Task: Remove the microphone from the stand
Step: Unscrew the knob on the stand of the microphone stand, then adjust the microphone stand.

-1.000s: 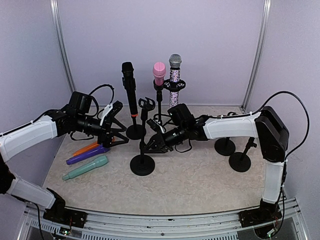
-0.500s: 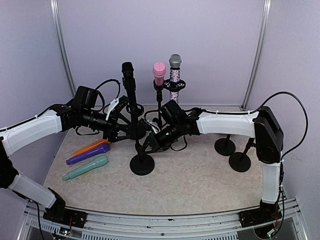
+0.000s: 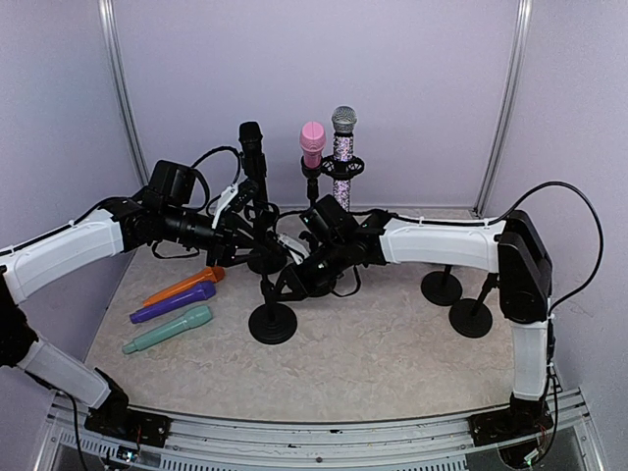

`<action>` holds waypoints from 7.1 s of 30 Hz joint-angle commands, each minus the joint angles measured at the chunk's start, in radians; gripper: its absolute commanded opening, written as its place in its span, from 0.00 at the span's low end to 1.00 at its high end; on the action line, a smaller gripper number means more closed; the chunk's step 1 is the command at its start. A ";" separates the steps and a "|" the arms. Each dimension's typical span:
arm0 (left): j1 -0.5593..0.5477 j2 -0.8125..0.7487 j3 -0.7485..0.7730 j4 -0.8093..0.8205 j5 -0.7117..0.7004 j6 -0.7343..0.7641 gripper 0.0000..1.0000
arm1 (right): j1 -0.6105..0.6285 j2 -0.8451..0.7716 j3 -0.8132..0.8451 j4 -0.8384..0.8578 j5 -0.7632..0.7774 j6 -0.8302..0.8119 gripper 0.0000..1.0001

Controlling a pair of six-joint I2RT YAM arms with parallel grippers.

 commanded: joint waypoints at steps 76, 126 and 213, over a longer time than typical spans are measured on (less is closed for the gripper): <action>0.009 0.006 0.025 -0.033 -0.051 -0.013 0.28 | 0.290 -0.160 -0.484 0.737 0.934 -0.525 0.00; 0.182 -0.164 -0.068 -0.180 0.006 0.114 0.76 | 0.199 -0.306 -0.036 0.313 0.740 -0.271 0.51; 0.369 -0.142 -0.100 -0.184 0.035 0.190 0.84 | 0.153 -0.197 -0.118 0.153 0.746 -0.231 0.13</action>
